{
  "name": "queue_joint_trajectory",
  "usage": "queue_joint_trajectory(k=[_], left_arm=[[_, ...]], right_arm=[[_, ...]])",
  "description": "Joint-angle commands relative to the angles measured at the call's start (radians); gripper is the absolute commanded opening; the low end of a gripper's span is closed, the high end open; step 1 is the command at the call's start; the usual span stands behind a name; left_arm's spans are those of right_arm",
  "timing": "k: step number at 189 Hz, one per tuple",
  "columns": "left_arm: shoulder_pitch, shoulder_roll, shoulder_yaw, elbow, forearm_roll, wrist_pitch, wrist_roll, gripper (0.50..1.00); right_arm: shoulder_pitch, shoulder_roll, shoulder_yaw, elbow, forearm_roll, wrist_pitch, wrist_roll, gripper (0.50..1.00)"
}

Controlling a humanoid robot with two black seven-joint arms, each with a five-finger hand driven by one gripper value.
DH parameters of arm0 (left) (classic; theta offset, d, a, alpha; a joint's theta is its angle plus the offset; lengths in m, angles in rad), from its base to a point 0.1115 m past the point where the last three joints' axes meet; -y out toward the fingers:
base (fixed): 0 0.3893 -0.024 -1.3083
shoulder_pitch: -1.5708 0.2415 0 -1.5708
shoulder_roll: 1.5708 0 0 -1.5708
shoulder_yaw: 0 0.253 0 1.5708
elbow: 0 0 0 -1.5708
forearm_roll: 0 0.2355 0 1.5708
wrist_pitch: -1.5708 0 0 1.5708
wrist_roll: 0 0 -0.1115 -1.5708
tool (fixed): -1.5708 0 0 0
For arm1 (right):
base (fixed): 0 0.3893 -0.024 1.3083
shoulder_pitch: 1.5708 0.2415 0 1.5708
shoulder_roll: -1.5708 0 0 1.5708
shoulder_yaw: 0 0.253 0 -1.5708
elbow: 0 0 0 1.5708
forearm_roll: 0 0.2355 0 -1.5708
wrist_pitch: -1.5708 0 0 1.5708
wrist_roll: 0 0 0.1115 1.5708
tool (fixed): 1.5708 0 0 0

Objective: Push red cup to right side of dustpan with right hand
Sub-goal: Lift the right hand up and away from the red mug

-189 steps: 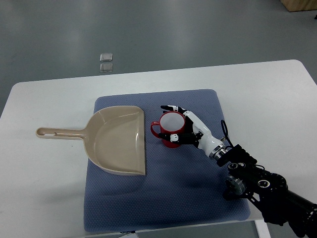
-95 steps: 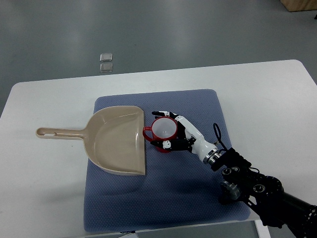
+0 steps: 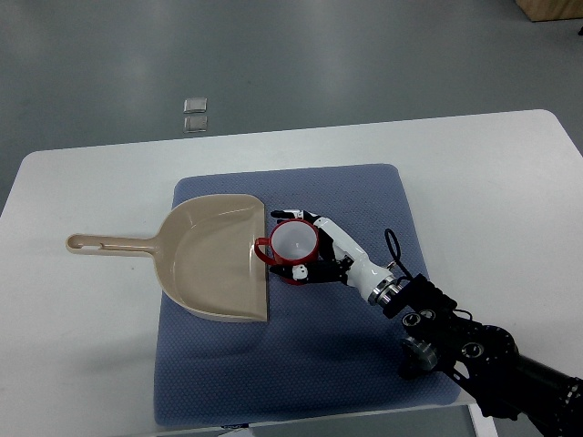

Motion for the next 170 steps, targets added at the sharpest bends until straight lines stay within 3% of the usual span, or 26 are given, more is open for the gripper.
queue_joint_trajectory(k=[1, 117, 130, 170], left_arm=[[0.0, 0.0, 0.001, -0.001, 0.0, 0.0, 0.002, 1.0], [0.0, 0.0, 0.0, 0.001, 0.0, 0.0, 0.002, 1.0], [0.0, 0.0, 0.0, 0.001, 0.0, 0.0, 0.0, 1.0], [0.0, 0.0, 0.0, -0.007, 0.0, 0.0, 0.002, 1.0]], right_arm=[[0.013, 0.0, 0.008, 0.0, 0.016, 0.006, -0.007, 0.928], [0.038, 0.0, 0.077, 0.074, 0.174, 0.052, -0.027, 0.934], [0.051, 0.0, 0.137, 0.072, 0.228, 0.046, -0.086, 0.934], [0.174, 0.0, 0.278, 0.025, 0.544, 0.002, -0.421, 0.936]])
